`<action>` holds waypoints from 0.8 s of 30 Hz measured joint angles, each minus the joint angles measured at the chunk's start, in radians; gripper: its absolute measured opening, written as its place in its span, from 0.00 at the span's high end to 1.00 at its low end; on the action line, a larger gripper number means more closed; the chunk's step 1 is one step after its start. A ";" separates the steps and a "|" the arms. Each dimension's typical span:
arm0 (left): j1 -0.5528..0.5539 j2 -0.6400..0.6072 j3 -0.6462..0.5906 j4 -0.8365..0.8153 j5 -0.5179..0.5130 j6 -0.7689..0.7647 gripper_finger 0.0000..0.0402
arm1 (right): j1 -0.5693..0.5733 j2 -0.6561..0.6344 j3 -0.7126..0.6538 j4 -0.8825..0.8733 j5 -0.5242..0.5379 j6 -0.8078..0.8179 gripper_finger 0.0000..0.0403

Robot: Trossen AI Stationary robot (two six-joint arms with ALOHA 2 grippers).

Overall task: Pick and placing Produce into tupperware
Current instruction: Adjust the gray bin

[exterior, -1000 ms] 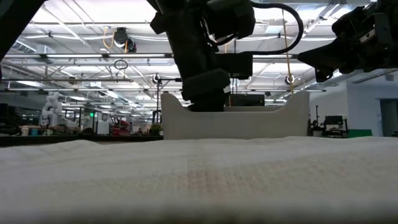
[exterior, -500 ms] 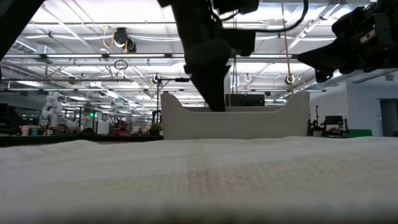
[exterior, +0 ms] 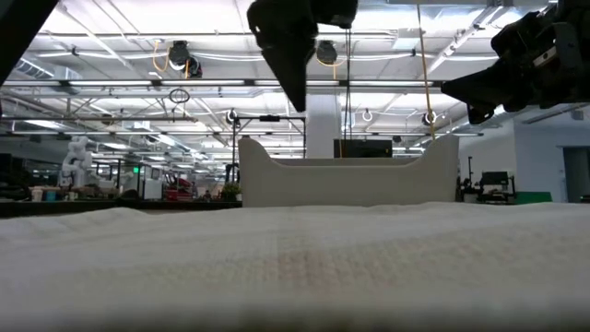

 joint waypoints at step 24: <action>0.049 -0.659 -0.869 0.842 0.013 0.052 1.00 | 0.000 0.000 0.000 0.008 0.000 -0.026 1.00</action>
